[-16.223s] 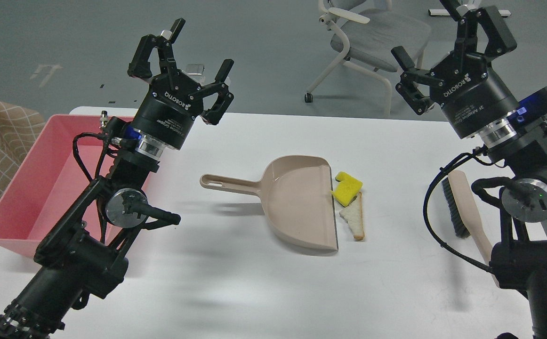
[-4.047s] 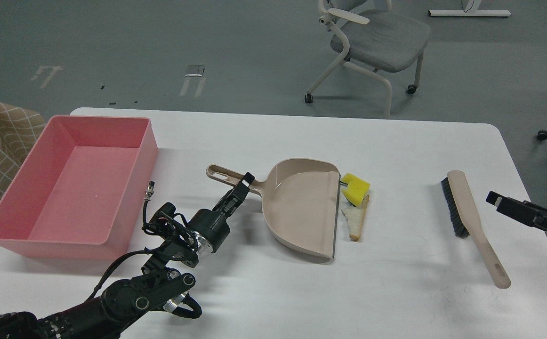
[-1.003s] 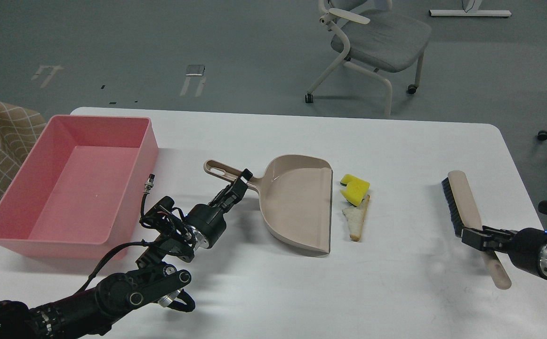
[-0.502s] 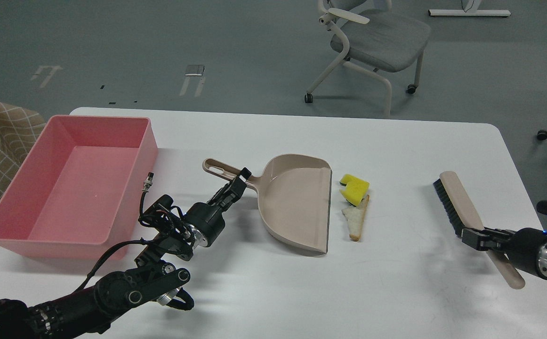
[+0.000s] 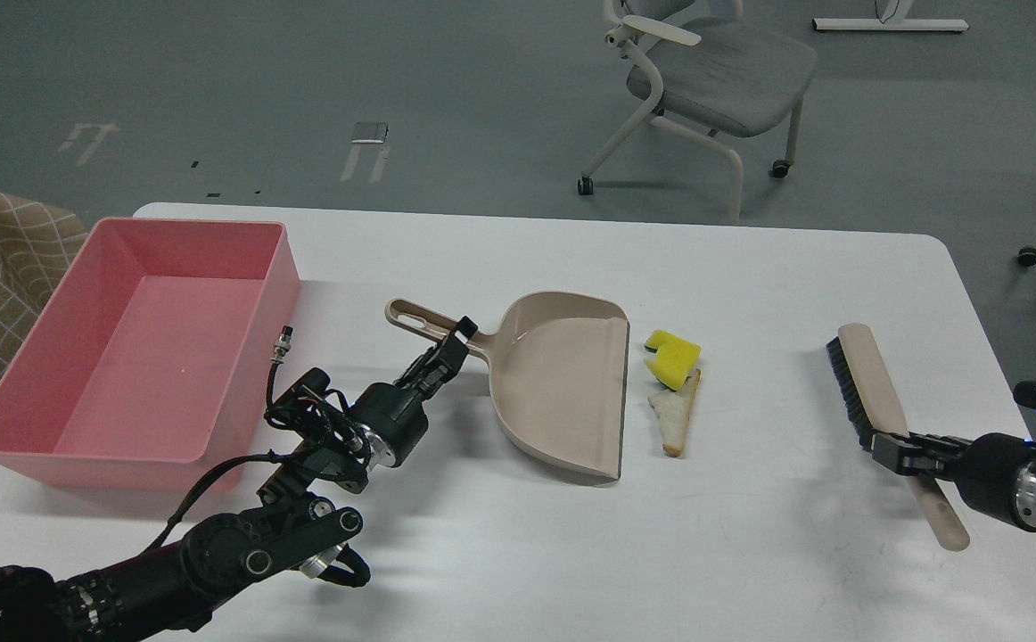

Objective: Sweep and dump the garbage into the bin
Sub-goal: 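Grasp the brush handle with the right gripper and lift it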

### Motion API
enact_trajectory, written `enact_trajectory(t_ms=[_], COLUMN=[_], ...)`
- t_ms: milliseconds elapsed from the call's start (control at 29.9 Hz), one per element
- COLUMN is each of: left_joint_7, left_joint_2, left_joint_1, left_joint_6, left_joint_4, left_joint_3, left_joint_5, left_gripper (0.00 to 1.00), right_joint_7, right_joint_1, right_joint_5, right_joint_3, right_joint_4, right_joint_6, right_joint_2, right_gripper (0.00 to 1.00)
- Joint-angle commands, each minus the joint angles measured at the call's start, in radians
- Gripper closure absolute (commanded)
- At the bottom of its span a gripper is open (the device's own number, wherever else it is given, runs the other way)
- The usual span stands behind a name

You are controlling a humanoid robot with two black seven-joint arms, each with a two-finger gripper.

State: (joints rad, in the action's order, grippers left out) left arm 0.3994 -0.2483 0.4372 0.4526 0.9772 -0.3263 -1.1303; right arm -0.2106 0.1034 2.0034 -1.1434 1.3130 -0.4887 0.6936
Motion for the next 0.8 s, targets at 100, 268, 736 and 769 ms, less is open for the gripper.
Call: enact_trajectory(t_ms=[100, 268, 736, 769], left_joint_7=[0.001, 0.001, 0.001, 0.001], left_joint_2=[-0.002, 0.0, 0.0, 0.0], left_joint_1=[0.0, 0.002, 0.006, 0.006], left_joint_6=[0.0, 0.0, 0.0, 0.0], left_joint_4=[0.0, 0.0, 0.0, 0.0], left_joint_3=[0.0, 0.001, 0.001, 0.001], left_joint_5=[0.0, 0.0, 0.0, 0.0], left_gripper=[0.83, 0.83, 0.83, 0.83], right_joint_7=[-0.004, 0.0, 0.01, 0.013], right_joint_1=[0.001, -0.001, -0.007, -0.007], right_joint_5=[-0.003, -0.003, -0.009, -0.011], right_joint_3=[0.001, 0.002, -0.001, -0.002], right_joint_4=[0.015, 0.015, 0.02, 0.023], right_joint_6=[0.0, 0.0, 0.0, 0.0], right_joint_2=[0.003, 0.0, -0.009, -0.009], right_gripper=[0.61, 0.72, 0.75, 0.75])
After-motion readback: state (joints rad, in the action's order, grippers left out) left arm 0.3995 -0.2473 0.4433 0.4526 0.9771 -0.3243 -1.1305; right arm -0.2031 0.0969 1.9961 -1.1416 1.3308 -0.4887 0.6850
